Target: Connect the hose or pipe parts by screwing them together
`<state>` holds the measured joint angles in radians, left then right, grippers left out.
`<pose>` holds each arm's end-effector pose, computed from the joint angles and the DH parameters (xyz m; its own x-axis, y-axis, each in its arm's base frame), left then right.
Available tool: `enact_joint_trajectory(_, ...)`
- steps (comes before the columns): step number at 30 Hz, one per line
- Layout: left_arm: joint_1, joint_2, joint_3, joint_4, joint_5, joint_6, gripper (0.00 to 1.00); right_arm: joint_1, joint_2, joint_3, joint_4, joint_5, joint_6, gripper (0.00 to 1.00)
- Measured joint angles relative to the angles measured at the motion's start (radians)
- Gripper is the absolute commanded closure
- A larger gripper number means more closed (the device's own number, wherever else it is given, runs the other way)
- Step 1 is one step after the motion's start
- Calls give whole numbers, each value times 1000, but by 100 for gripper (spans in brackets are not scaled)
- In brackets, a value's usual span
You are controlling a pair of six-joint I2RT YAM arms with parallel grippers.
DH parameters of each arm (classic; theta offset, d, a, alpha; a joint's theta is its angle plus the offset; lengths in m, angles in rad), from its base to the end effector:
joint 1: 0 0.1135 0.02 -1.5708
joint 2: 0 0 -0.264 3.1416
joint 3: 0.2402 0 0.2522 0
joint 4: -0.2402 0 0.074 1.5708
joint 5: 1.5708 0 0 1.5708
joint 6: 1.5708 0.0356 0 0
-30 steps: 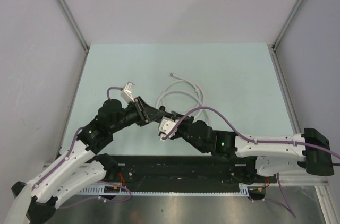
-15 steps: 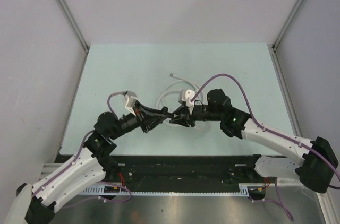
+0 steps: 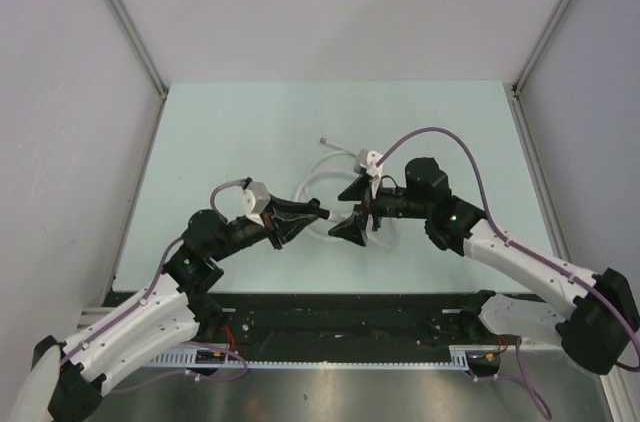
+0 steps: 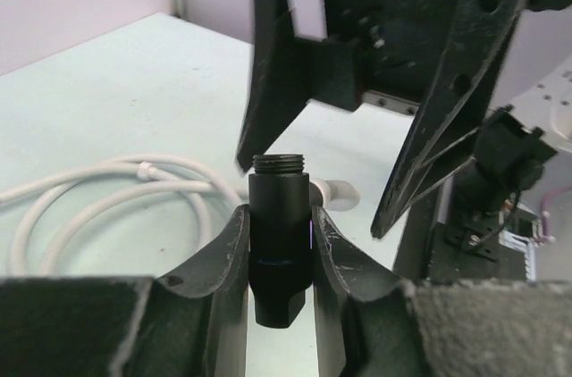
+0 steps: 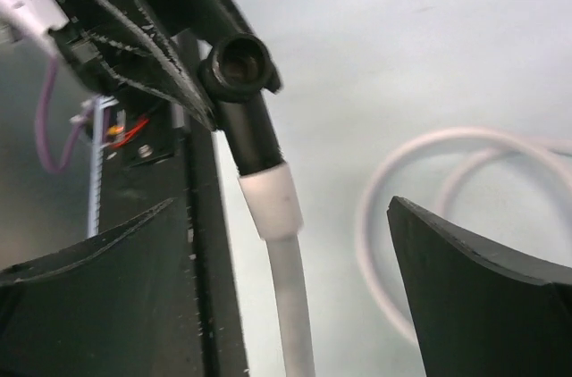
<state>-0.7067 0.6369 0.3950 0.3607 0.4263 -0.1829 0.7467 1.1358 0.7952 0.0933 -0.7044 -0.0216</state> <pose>0.1164 -0.1187 0.2827 -0.0757 -0.1531 -0.9853 0.9048 0.4047 -0.1324 0.1735 0.1920 0.3029 -0.1585 -0.1691 -0.9728 -0.9820 0.1292 0.1375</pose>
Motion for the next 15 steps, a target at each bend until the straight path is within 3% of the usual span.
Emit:
enact_joint_trajectory(10, 87, 87, 187, -312, -236, -98, 100, -3, -274, 2, -149, 464, 38, 0)
enact_joint_trajectory(15, 324, 161, 202, -453, -190, -232, 100, -3, -308, 4, -225, 625, 68, 0)
